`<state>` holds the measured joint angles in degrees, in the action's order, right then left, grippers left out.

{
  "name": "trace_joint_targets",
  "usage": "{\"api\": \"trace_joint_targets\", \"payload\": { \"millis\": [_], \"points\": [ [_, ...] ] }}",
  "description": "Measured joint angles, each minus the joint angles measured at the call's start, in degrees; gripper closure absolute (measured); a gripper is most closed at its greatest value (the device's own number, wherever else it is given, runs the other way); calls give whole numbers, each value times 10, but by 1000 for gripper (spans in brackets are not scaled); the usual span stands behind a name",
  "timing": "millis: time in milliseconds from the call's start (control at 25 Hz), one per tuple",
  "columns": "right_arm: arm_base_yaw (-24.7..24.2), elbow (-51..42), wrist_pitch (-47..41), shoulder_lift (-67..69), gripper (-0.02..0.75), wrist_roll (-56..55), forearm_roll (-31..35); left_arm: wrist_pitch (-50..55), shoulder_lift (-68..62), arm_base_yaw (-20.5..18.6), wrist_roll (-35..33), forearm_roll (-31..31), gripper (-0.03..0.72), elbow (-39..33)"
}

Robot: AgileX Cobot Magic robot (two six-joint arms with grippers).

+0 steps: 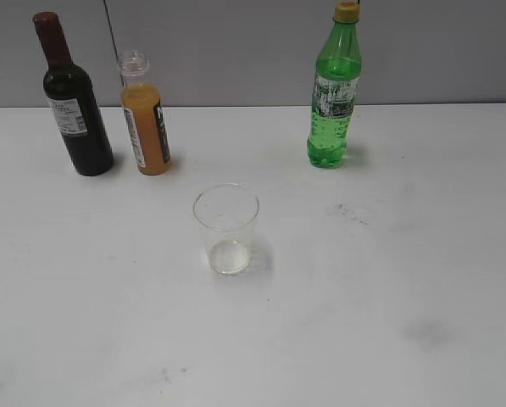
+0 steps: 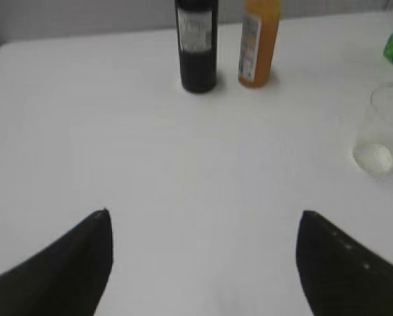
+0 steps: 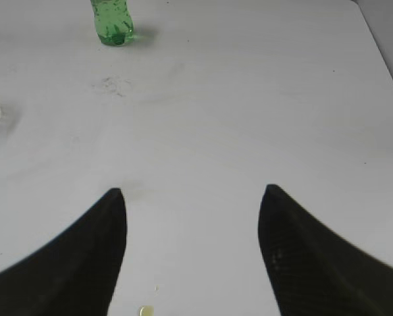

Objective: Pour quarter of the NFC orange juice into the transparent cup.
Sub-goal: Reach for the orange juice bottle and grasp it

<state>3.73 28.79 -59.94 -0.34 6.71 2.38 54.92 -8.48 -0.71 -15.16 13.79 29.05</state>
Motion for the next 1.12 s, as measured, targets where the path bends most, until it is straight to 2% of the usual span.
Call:
{"api": "trace_joint_targets", "payload": {
  "millis": [440,880,1040,1120],
  "points": [
    [0,0,0,0,253,0,0,-373,-168,0,-19,27,39,0],
    [0,0,0,0,254,0,0,-681,-395,1,-20,10,70,0],
    [0,0,1,0,254,0,0,-765,-494,33,-13,3,73,0],
    [0,0,1,0,254,0,0,-805,-542,70,-12,1,74,0]
  ]
}}
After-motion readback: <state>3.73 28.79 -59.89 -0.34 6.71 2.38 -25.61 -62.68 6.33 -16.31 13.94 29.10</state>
